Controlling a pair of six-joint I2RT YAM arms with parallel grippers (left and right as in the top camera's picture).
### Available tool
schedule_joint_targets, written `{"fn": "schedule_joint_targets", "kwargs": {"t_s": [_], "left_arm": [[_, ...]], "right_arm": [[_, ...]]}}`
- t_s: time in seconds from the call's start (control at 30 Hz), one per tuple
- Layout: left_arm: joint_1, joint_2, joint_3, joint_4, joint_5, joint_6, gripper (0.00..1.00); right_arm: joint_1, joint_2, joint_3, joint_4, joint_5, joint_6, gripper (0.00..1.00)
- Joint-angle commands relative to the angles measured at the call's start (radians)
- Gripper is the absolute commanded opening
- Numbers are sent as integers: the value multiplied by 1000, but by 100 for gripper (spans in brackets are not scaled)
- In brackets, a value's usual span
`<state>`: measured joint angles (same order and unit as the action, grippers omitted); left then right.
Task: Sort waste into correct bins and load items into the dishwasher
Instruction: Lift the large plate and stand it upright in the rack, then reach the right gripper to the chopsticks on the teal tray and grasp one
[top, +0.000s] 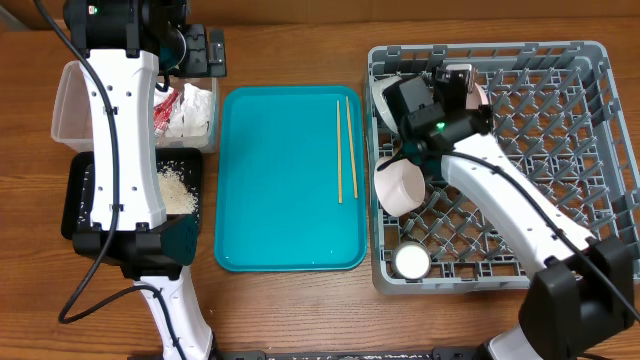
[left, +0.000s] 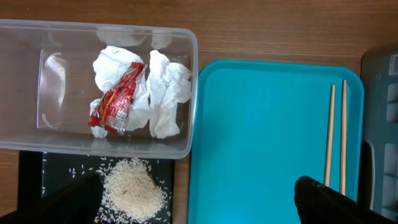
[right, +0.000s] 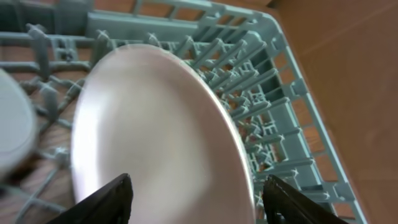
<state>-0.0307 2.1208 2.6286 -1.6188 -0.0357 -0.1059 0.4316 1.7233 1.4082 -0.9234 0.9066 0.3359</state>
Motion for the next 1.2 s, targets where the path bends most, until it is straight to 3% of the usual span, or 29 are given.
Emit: {"fn": "schedule_joint_targets", "kwargs": {"t_s": [0.0, 0.17, 0.27, 0.43, 0.7, 0.8, 1.17], "left_arm": [[6, -15, 18, 3, -9, -14, 100], [6, -15, 18, 3, -9, -14, 100], [6, -15, 18, 3, -9, -14, 100], [6, -15, 18, 3, -9, -13, 100], [6, -15, 18, 3, -9, -14, 100], [6, -15, 18, 3, -9, -14, 100], [6, -15, 18, 3, -9, -14, 100]], "right_arm": [[-4, -105, 155, -33, -111, 3, 69], [-1, -170, 285, -51, -299, -53, 69], [-1, -180, 295, -6, -546, -52, 69], [24, -93, 287, 48, -818, 16, 66], [160, 190, 287, 66, -810, 86, 61], [170, 288, 287, 66, -812, 112, 55], [171, 476, 287, 72, -818, 138, 49]]}}
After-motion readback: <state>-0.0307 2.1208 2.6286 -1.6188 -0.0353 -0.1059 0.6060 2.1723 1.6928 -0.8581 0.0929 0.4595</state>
